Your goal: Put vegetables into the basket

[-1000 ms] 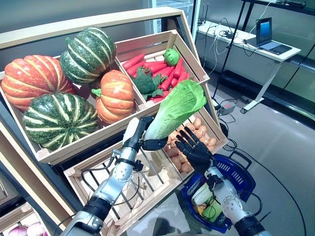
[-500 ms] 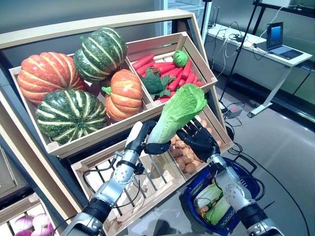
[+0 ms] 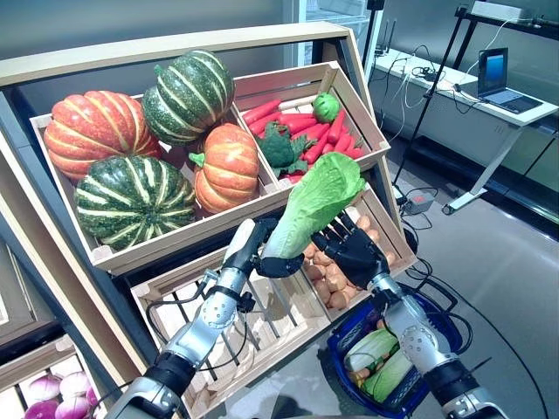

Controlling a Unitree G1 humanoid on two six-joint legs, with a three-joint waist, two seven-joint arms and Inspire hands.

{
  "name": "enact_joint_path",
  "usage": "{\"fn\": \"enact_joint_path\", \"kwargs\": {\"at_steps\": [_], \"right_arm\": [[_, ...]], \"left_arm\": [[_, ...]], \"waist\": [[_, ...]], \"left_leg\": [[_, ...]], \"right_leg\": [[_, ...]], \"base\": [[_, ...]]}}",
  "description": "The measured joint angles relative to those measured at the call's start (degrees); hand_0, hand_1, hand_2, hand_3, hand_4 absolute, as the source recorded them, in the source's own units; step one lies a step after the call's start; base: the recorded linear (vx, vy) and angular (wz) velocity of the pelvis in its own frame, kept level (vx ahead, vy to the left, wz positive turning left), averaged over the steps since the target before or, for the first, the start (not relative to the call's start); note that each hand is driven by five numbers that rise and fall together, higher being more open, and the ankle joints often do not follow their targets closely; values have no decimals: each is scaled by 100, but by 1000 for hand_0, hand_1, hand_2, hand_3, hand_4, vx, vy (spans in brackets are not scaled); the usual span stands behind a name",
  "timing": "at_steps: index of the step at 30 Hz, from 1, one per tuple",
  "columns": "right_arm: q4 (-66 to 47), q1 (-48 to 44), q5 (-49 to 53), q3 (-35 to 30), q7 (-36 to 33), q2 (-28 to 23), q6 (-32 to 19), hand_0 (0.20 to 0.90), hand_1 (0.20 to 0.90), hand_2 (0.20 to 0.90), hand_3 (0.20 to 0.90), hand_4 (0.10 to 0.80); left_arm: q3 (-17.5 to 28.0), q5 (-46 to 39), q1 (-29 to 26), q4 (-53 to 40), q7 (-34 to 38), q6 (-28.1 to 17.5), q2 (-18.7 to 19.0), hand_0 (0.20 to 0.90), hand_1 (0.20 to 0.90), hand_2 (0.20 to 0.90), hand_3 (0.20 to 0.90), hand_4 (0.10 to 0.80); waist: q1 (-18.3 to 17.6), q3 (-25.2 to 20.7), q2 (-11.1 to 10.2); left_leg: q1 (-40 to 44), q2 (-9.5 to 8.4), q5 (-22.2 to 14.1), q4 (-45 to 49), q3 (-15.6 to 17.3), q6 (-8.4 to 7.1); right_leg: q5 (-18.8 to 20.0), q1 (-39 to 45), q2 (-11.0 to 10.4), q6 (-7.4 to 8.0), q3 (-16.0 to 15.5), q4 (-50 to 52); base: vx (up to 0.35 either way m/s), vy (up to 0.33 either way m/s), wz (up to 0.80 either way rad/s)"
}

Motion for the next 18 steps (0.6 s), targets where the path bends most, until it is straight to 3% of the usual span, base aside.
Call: {"fn": "enact_joint_path", "kwargs": {"at_steps": [4,12,18], "right_arm": [[-21,-68,-4,47,460,-46,156,900,900,900,900,800],[-20,-223,-9,45,587,-279,446,900,900,900,900,800],[-18,-224,-13,32,597,-400,626,900,900,900,900,800]], "left_arm": [[0,-597,-8,214,-442,94,-175,300,300,300,300,400],[55,-1515,-9,689,-1278,201,-452,300,300,300,300,400],[107,-1565,-9,914,-1455,177,-601,300,300,300,300,400]], "waist": [[-2,-62,-41],[-19,-165,-30],[-36,-192,-26]], "left_leg": [[-3,0,0,0,4,0],[-1,-2,0,0,19,0],[-14,-2,0,0,52,1]], "right_leg": [[0,-8,1,0,5,0],[1,-19,1,1,23,0],[7,-56,2,0,56,0]], "base": [[0,0,0],[0,0,0],[-2,-4,-2]]}}
